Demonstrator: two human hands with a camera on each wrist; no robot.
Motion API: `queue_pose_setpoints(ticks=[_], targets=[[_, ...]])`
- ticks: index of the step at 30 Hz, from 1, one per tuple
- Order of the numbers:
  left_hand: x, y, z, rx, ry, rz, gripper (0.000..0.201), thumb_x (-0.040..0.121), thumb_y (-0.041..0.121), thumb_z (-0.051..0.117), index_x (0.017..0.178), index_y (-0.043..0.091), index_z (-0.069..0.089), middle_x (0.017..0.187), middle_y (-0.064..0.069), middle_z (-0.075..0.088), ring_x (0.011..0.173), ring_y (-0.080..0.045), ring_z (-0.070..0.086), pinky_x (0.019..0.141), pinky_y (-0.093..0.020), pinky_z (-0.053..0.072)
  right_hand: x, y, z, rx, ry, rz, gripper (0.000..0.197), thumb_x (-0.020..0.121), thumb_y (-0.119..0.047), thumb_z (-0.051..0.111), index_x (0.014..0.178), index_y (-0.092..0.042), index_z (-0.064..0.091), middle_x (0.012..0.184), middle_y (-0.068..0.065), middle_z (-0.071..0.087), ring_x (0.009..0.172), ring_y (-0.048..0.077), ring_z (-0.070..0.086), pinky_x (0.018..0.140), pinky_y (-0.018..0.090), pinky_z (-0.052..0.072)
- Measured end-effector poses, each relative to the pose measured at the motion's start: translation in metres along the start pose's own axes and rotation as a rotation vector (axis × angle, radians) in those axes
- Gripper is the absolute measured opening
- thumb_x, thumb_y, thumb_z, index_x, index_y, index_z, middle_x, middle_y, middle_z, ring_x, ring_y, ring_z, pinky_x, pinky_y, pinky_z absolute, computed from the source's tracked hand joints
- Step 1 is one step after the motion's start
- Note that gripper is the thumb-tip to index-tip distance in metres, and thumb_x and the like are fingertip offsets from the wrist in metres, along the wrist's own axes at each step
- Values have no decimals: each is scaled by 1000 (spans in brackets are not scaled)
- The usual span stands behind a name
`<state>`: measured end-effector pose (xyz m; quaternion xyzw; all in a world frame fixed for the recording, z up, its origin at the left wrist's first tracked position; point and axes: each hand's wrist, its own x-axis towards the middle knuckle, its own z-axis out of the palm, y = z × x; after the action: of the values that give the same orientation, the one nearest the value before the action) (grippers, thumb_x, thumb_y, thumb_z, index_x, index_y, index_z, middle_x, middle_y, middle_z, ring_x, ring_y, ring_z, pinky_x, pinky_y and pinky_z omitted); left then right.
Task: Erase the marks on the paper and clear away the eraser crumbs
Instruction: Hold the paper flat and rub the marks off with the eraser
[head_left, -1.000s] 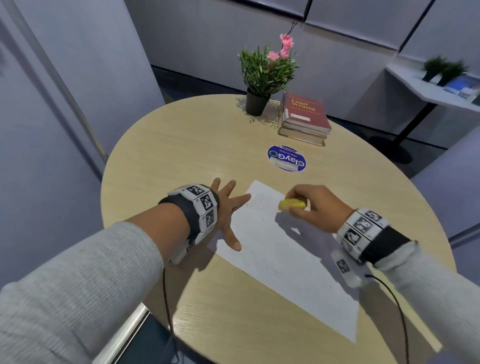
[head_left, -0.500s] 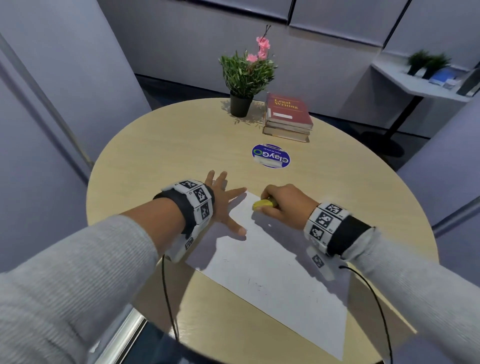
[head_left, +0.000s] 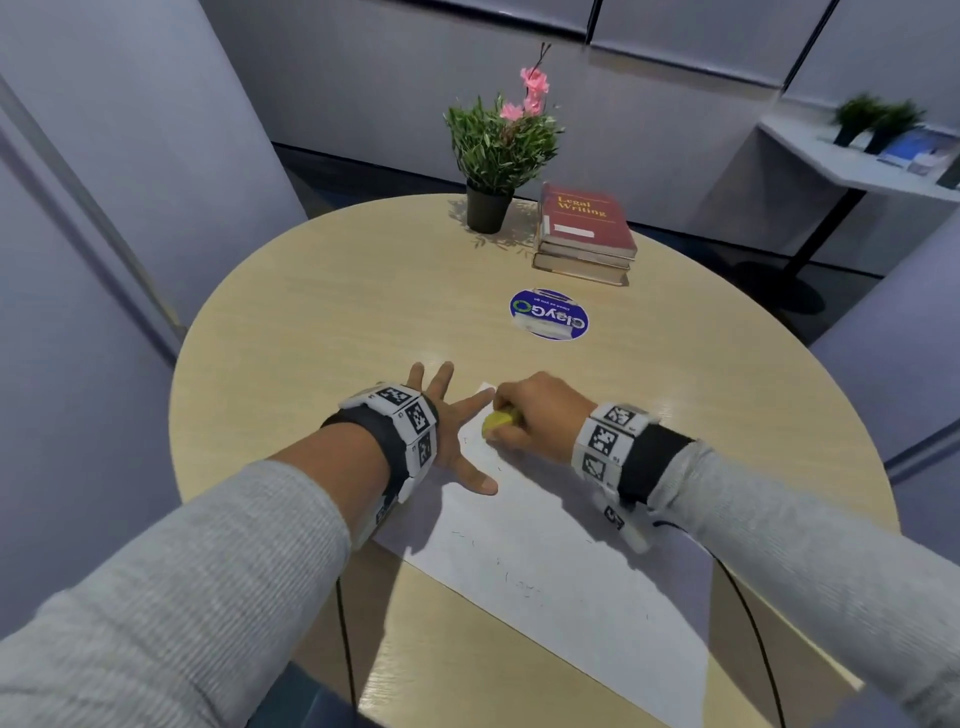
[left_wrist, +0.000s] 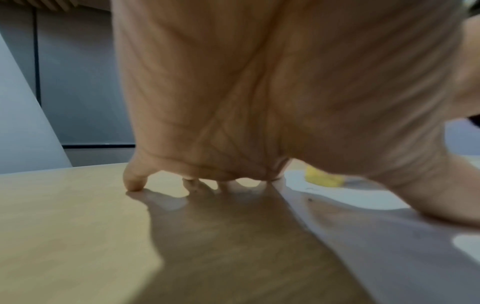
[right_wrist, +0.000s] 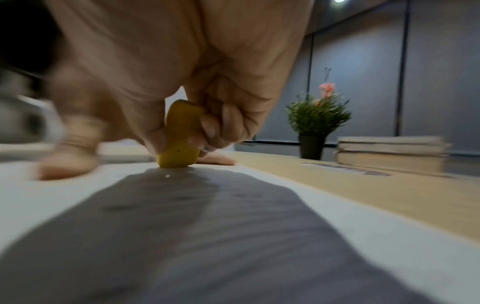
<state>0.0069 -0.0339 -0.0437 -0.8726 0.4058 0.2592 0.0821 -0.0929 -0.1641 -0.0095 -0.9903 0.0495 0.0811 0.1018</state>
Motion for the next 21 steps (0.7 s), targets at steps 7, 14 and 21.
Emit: queue_pose_setpoints(ticks=[7,14,21], targets=[[0,3,-2,-13,-26,-14,129,47,90,61,139,56,-23,155,-3,-33,139,-44,-27,103,-75,6,13,6,-9,-19,21,34,30,84,-39,63,99,-13,64,89,8,66,85,27,61,77,37,52],[2,1,1,-26,-1,2,131,45,88,65,139,57,-22,155,-3,-32,139,-43,-28,103,-75,6,0,-13,-4,54,-67,-66,18,84,-30,64,95,-15,63,77,-1,57,75,22,58,70,31,47],[5,-2,4,-21,29,7,134,42,89,65,141,56,-20,157,-3,-29,140,-44,-27,105,-75,6,-7,-23,-1,42,-99,-126,17,83,-24,63,98,-15,64,72,-4,53,69,19,53,69,30,47]])
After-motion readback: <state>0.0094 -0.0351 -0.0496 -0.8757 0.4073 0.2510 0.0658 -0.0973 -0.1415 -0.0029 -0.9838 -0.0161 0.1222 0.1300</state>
